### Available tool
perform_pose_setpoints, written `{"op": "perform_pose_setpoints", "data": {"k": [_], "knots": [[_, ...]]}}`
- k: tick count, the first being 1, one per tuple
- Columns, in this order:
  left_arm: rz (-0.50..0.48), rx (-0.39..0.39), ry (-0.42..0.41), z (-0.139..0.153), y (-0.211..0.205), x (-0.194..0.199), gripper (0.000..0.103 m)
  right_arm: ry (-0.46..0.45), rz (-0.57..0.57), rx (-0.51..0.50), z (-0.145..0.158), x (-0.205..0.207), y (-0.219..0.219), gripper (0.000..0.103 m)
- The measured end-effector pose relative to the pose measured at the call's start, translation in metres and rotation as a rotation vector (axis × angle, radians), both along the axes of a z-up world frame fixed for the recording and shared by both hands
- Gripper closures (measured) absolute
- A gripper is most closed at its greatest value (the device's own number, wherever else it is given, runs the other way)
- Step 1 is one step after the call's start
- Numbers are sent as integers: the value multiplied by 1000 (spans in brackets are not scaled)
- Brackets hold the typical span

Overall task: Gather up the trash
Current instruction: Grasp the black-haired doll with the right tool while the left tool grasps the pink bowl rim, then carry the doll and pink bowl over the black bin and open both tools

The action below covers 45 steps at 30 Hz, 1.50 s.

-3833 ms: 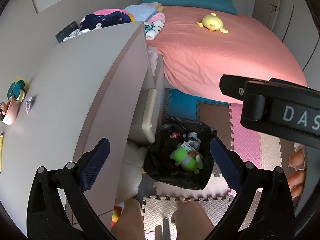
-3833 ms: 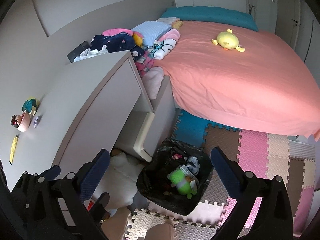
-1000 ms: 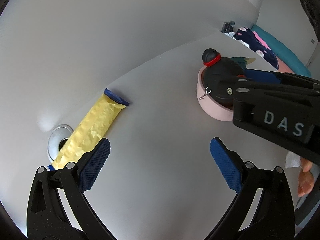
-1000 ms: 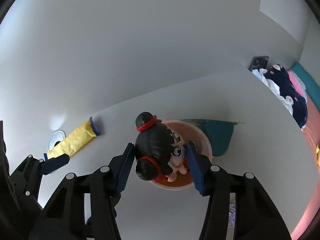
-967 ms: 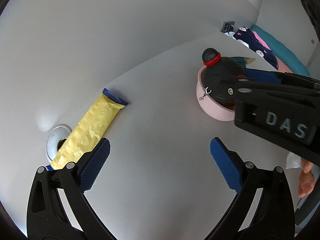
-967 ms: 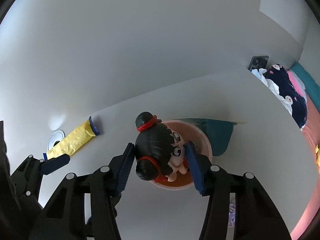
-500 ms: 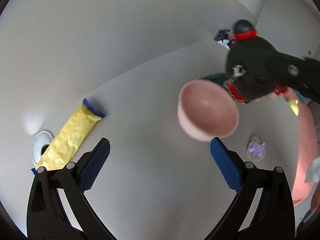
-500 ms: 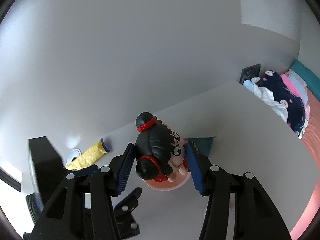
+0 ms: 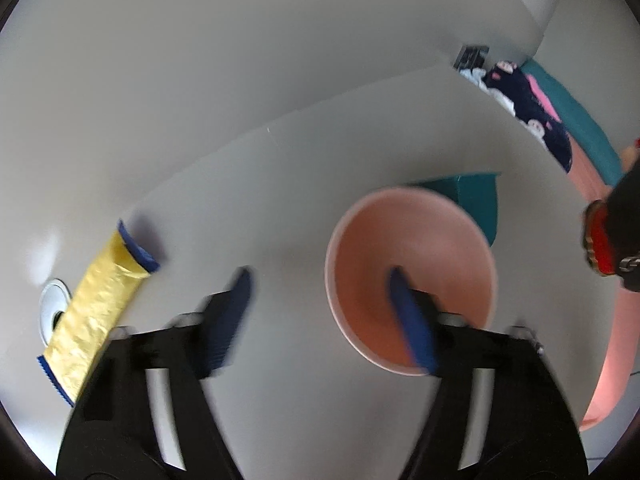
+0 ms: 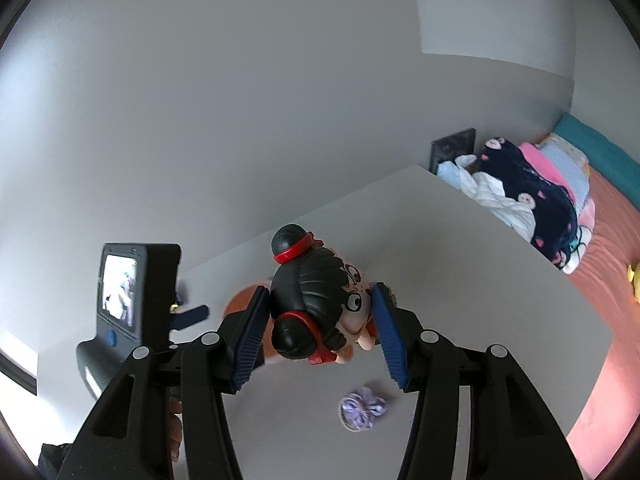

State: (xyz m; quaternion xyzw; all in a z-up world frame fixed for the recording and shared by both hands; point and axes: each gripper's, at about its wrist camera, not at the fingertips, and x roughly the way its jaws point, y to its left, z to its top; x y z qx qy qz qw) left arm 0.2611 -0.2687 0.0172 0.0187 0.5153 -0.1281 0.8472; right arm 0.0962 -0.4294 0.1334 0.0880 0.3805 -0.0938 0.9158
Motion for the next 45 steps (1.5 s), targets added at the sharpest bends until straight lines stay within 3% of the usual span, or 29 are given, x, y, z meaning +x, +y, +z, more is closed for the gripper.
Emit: {"op": "perform_pose_setpoints", "data": {"k": [1, 7, 10, 28, 35, 45], "knots": [[1, -5, 12, -5, -3, -1, 65, 3, -5, 0, -2, -2, -2, 49], [-34, -23, -3, -3, 5, -23, 87, 15, -34, 18, -9, -5, -10, 49], [-35, -47, -6, -2, 11, -31, 90, 18, -39, 20, -10, -9, -8, 49], [-81, -65, -89, 32, 24, -107, 91, -19, -69, 39, -1, -76, 9, 49], [-132, -5, -161, 45, 6, -151, 91, -52, -91, 55, 3, -116, 5, 49], [-208, 3, -202, 56, -30, -203, 91, -90, -150, 68, 2, -185, -19, 49]]}}
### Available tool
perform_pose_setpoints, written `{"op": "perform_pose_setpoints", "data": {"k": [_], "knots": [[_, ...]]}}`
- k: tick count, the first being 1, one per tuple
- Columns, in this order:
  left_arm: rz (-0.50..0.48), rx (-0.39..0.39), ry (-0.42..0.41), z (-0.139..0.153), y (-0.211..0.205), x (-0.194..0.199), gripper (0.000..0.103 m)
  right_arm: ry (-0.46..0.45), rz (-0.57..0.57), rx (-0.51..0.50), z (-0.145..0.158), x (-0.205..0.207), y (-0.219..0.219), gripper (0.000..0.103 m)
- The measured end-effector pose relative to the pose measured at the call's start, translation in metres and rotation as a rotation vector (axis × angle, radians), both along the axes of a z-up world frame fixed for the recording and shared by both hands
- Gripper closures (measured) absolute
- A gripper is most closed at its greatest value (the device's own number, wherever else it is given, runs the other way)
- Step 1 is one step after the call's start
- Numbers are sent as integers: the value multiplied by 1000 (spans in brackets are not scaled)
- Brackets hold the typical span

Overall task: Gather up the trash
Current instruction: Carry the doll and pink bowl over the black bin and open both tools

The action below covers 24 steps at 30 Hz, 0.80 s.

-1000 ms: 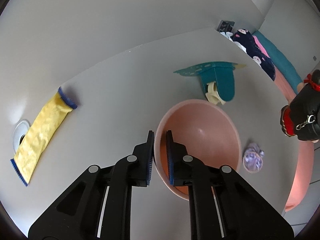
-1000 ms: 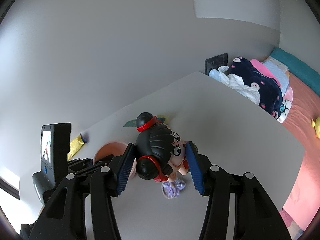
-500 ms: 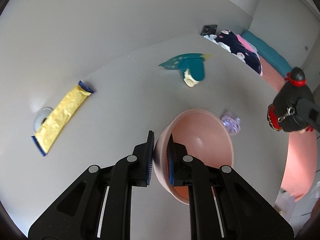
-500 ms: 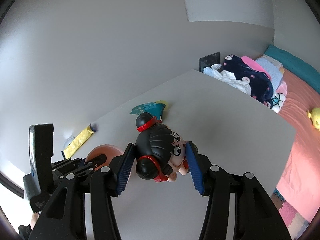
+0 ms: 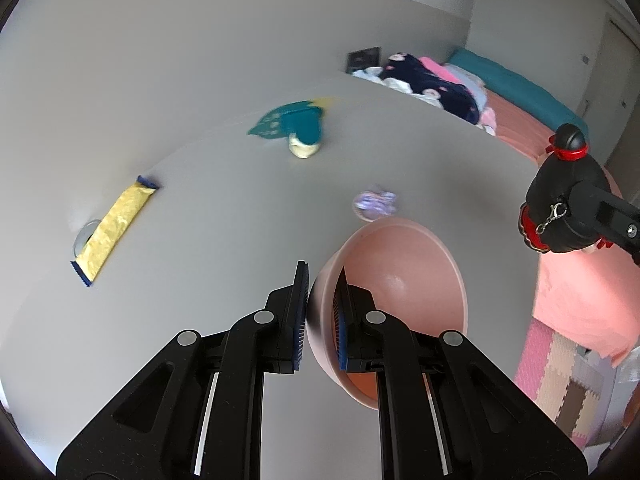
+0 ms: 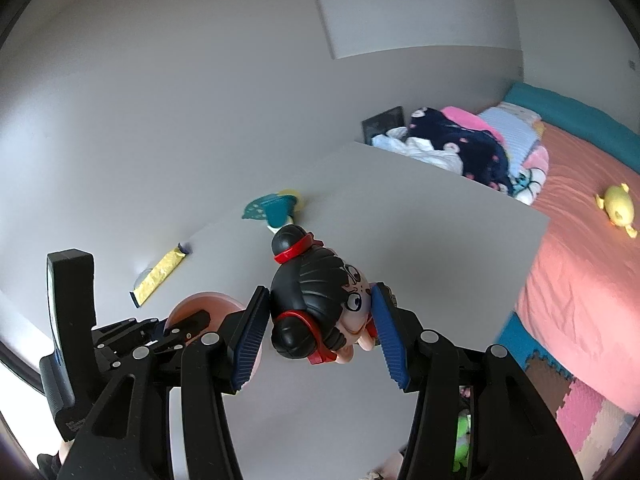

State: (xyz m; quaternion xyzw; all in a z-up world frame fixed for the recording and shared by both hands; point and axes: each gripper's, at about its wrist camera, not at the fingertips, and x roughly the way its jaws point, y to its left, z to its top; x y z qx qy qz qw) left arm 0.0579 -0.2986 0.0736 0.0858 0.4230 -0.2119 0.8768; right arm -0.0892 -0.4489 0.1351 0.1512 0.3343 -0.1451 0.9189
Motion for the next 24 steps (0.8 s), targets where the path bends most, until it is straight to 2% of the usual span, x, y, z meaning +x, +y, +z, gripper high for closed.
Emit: {"op": "perform_pose_setpoints", "data": {"k": [18, 24], "knots": [[-236, 23, -20, -4, -110, -96, 91, -17, -205, 14, -17, -135, -68, 49], [-312, 42, -22, -10, -146, -123, 91, -13, -289, 32, -34, -179, -93, 49]]}}
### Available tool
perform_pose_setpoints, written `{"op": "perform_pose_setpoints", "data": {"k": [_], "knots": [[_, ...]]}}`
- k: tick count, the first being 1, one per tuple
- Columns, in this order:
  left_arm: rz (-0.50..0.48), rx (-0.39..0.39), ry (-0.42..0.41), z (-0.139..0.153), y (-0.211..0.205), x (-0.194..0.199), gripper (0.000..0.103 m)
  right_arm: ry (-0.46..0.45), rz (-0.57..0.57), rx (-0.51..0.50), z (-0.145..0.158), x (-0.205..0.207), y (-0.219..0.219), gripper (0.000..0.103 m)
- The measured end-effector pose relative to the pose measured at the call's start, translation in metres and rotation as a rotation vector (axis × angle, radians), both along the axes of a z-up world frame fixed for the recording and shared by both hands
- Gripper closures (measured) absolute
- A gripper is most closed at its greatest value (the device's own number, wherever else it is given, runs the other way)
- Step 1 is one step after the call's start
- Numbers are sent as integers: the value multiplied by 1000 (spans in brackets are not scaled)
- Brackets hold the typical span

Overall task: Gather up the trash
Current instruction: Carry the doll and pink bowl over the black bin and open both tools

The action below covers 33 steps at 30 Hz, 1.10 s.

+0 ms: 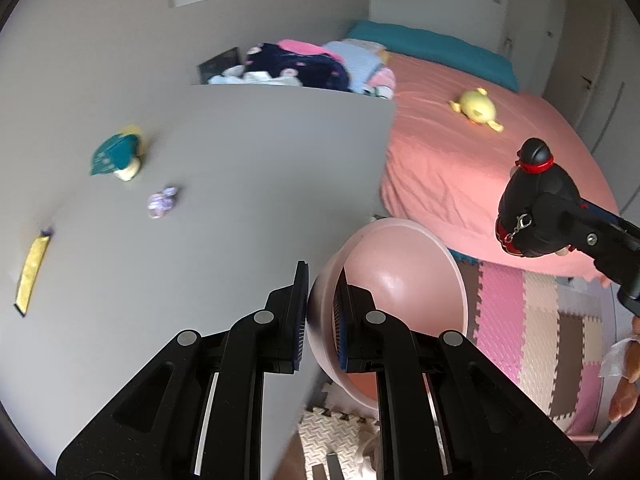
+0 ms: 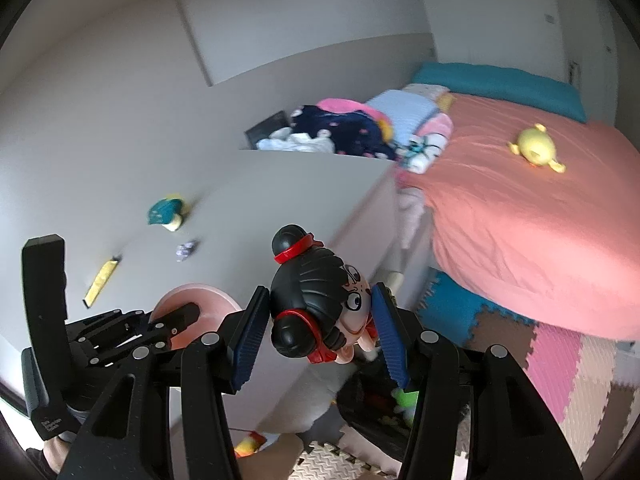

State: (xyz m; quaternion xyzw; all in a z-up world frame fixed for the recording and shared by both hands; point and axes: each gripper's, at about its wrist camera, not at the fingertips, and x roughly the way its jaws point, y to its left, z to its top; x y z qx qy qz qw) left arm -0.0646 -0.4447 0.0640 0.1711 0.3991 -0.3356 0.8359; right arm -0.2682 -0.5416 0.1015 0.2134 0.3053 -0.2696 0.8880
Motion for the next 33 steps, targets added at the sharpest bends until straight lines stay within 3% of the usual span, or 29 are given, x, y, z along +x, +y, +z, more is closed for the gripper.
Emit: {"op": "perform_pose_setpoints", "data": {"k": [13, 27, 28, 29, 30, 31, 33], "knots": [[-179, 79, 6, -34, -78, -53, 91, 30, -131, 78, -44, -68, -49, 49], [-229, 146, 38, -64, -107, -63, 89, 75, -147, 102, -64, -66, -75, 49], [-233, 156, 41, -66, -108, -62, 75, 81, -146, 108, -67, -65, -76, 49], [-227, 175, 30, -67, -110, -62, 29, 79, -150, 116, -69, -64, -78, 37], [-217, 186, 8, -68, -110, -62, 3, 79, -170, 110, -70, -64, -79, 22], [-206, 185, -39, -67, -109, -64, 5, 75, -187, 90, -70, -64, -79, 3], [-193, 210, -133, -67, -107, -69, 6, 86, -197, 61, -70, -65, -78, 3]]}}
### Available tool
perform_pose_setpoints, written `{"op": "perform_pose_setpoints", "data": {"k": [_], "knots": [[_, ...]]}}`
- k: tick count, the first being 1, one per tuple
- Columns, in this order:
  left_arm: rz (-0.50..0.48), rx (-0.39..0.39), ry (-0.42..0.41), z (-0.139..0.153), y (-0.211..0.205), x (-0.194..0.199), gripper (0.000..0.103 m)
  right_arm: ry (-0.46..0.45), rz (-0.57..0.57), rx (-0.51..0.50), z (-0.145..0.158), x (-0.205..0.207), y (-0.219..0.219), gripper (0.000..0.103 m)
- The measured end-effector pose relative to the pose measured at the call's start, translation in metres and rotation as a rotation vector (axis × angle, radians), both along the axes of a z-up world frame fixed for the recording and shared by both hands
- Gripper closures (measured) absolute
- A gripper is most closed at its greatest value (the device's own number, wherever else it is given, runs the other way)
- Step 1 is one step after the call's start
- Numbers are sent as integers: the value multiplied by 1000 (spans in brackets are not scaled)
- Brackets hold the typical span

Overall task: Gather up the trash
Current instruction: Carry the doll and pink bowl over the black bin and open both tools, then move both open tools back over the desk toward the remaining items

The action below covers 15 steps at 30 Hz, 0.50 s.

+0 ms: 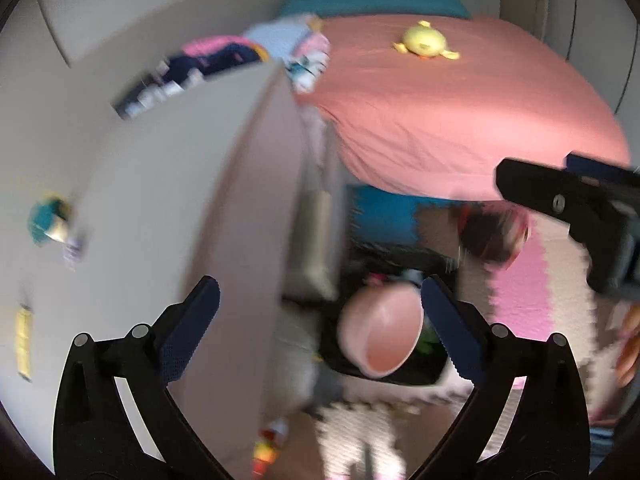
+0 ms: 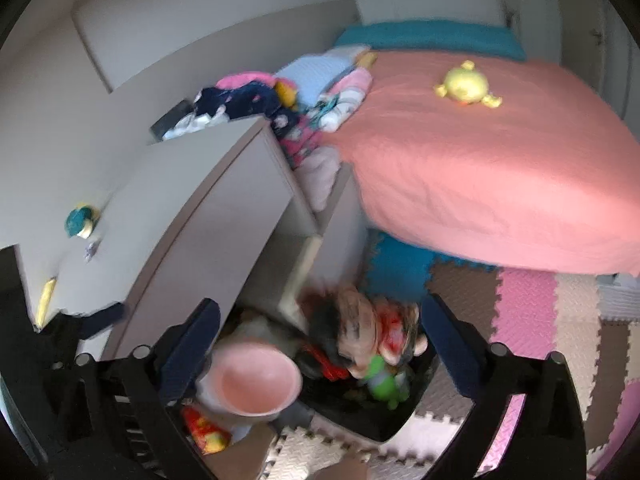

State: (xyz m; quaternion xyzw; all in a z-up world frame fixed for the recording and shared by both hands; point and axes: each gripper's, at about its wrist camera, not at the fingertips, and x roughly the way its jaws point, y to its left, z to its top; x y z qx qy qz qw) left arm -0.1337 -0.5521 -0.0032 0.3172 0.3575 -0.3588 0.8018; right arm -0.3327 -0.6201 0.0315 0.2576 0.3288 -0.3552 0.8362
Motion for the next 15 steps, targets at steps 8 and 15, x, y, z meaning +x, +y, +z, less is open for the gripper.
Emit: {"op": "perform_pose_setpoints", "data": {"k": [8, 15], "knots": [[-2, 1, 16, -2, 2, 8, 6, 13, -2, -8, -2, 1, 2, 3], [6, -16, 34, 2, 9, 14, 6, 22, -6, -6, -1, 2, 4, 3]]}}
